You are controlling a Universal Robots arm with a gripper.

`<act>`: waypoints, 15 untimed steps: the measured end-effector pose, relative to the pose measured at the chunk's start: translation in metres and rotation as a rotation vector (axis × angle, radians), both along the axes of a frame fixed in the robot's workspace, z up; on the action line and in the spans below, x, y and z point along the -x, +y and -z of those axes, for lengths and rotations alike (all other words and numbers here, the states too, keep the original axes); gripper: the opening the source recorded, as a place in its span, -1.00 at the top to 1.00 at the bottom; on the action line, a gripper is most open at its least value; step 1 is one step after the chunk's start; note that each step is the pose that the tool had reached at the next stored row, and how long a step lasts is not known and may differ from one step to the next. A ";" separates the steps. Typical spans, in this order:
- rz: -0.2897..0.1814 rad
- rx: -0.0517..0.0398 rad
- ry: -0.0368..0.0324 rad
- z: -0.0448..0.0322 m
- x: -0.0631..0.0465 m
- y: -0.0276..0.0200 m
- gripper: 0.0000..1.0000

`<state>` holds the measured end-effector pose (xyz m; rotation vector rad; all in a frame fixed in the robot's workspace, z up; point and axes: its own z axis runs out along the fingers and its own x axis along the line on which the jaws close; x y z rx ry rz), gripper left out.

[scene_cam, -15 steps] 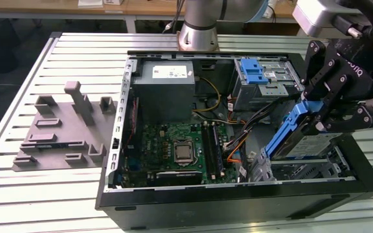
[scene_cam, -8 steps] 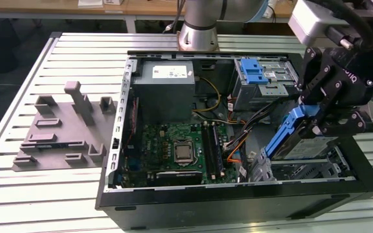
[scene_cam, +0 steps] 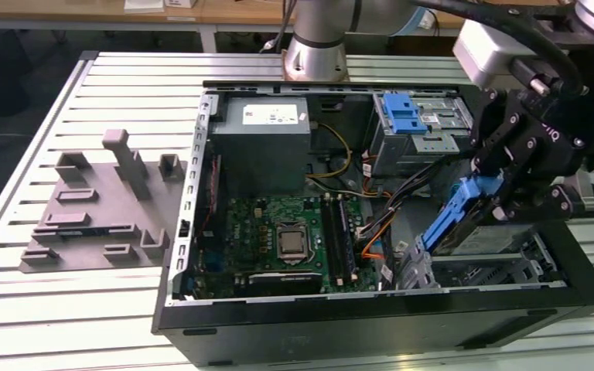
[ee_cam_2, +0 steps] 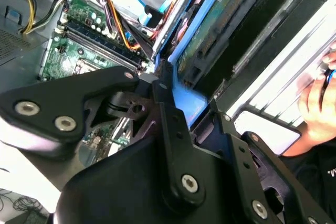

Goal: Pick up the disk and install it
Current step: 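Insert the disk into the insertion slot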

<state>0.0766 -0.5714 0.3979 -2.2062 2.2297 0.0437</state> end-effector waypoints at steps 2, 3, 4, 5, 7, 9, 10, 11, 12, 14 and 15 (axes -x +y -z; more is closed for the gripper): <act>0.000 -0.0008 0.0000 0.0024 0.000 -0.0001 0.12; 0.000 -0.0003 0.0001 0.0039 0.000 -0.0001 0.12; 0.000 -0.0002 0.0001 0.0056 0.000 -0.0001 0.12; 0.000 -0.0005 0.0001 0.0075 0.000 -0.0001 0.12; 0.000 -0.0003 0.0001 0.0112 0.000 -0.0001 0.15; 0.000 -0.0003 0.0000 0.0138 0.000 -0.0001 0.28; 0.000 -0.0001 0.0001 0.0141 0.000 0.0000 0.40; 0.000 0.0001 0.0001 0.0142 0.000 0.0000 0.40; 0.000 0.0000 0.0001 0.0143 0.000 -0.0001 0.51; 0.000 -0.0006 0.0000 0.0155 0.000 -0.0001 0.75; 0.000 -0.0008 0.0000 0.0168 0.000 -0.0001 0.75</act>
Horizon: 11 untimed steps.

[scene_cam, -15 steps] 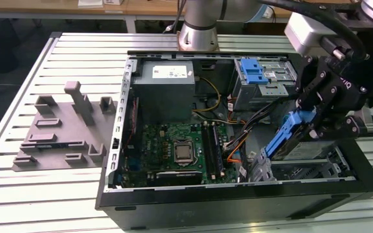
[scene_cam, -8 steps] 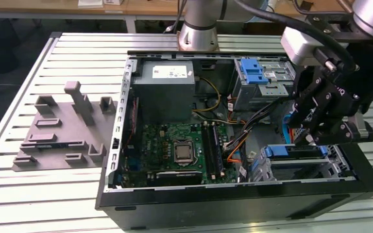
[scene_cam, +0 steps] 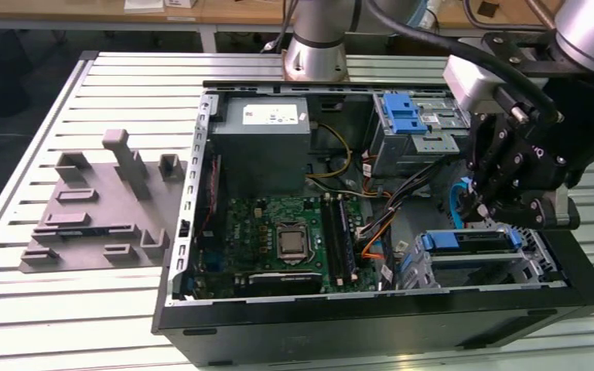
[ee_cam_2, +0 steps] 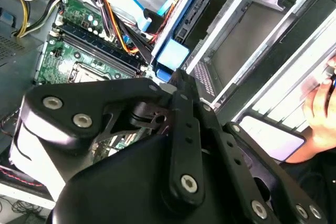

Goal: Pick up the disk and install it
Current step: 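Insert the disk into the insertion slot, then insert the first disk wire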

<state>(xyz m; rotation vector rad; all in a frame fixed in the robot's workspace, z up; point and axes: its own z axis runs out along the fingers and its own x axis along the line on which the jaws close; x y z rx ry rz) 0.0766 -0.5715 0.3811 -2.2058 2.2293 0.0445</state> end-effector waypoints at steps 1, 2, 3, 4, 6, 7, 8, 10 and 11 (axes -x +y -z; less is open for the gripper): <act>0.000 0.0002 0.0000 0.0016 0.000 0.0000 0.79; 0.000 0.0000 0.0000 0.0033 0.000 0.0000 0.79; 0.000 -0.0003 0.0000 0.0052 0.000 0.0000 0.79; 0.000 -0.0008 0.0000 0.0069 0.000 0.0000 0.79; 0.000 -0.0011 0.0001 0.0075 0.000 0.0000 0.79; 0.000 -0.0010 0.0001 0.0075 0.000 0.0000 0.79; 0.000 -0.0011 0.0001 0.0075 0.000 0.0000 0.79; 0.000 -0.0012 0.0001 0.0086 0.000 0.0000 0.79; 0.000 -0.0012 0.0000 0.0086 0.000 0.0000 0.79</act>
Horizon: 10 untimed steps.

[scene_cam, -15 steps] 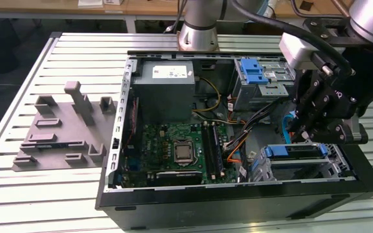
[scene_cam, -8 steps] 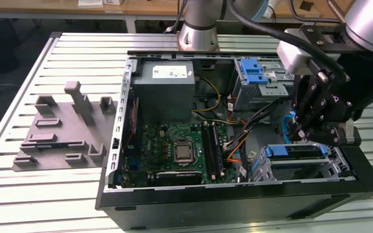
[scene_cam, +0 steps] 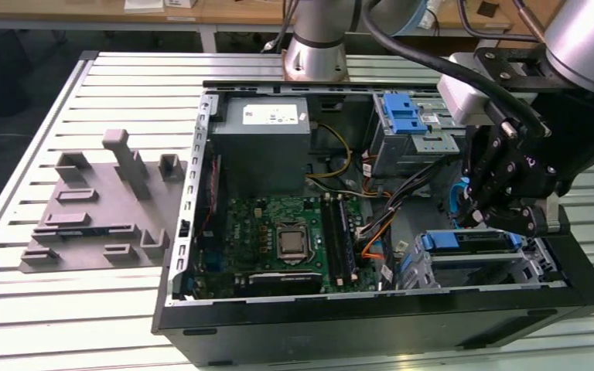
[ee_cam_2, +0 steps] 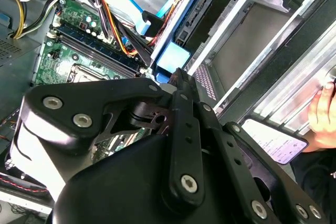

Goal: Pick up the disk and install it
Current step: 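Insert the first disk wire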

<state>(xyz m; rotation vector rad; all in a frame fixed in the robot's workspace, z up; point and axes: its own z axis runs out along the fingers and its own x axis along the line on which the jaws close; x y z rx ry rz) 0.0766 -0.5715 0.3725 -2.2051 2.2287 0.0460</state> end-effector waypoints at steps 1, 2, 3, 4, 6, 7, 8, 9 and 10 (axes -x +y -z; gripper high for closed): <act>0.000 0.0000 0.0000 0.0000 0.000 0.0000 0.79; 0.000 0.0000 0.0000 0.0000 0.000 0.0000 0.79; 0.000 0.0000 0.0000 0.0000 0.000 0.0000 0.79; 0.000 0.0000 0.0000 0.0000 0.000 0.0000 0.79; 0.000 0.0000 0.0000 0.0001 0.000 0.0000 0.79; 0.000 0.0000 0.0000 0.0001 0.000 0.0000 0.79; 0.000 0.0000 0.0000 0.0001 0.000 0.0000 0.79; 0.000 0.0000 0.0000 0.0001 0.000 0.0000 0.79; 0.000 -0.0002 0.0000 0.0002 -0.001 0.0000 0.79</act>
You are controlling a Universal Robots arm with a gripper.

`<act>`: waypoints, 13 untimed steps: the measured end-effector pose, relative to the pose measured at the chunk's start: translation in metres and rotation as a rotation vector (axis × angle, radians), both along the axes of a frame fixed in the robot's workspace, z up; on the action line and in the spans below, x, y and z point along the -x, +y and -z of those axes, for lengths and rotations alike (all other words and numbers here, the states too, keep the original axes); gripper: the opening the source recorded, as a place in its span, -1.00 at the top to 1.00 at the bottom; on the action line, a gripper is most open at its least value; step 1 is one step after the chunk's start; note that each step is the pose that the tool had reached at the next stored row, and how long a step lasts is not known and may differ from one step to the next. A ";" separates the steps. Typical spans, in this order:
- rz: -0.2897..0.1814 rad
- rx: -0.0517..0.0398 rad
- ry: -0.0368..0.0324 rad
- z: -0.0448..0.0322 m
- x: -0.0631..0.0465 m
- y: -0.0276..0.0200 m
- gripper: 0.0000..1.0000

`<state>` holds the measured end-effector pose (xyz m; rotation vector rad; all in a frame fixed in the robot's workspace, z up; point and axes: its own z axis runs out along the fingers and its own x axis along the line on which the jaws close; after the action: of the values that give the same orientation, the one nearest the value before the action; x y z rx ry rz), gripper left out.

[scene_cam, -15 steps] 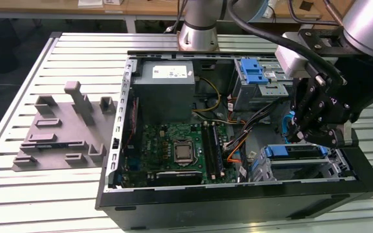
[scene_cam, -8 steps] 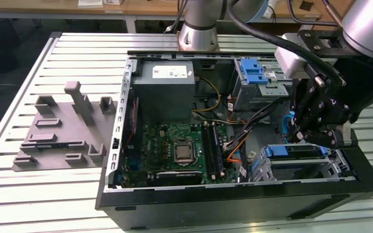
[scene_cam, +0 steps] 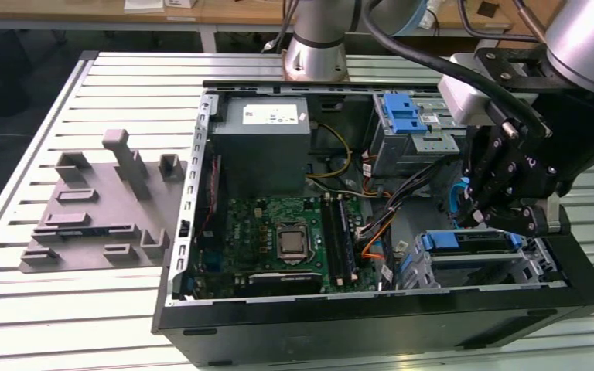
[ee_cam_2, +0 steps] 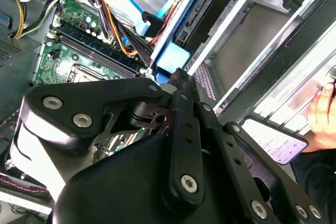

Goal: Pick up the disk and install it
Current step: 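Insert the first disk wire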

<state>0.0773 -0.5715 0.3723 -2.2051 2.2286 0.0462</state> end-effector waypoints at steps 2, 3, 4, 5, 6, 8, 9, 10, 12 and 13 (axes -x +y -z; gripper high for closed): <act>0.000 0.0000 0.0000 0.0001 -0.003 -0.0001 0.79; 0.000 0.0000 0.0000 0.0002 -0.005 0.0000 0.79; 0.000 0.0002 0.0000 0.0002 -0.007 0.0000 0.79; 0.000 0.0001 0.0000 0.0003 -0.008 0.0000 0.79; 0.000 0.0002 0.0000 0.0003 -0.010 0.0000 0.79; 0.000 0.0002 0.0000 0.0003 -0.010 0.0001 0.79; 0.000 0.0002 0.0000 0.0002 -0.010 0.0000 0.79; 0.000 0.0004 0.0000 -0.0004 -0.010 0.0000 0.79; 0.000 0.0003 0.0000 -0.0024 -0.010 0.0001 0.79; 0.000 0.0004 -0.0001 -0.0036 -0.010 0.0002 0.79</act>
<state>0.0874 -0.5713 0.3759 -2.2052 2.2288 0.0457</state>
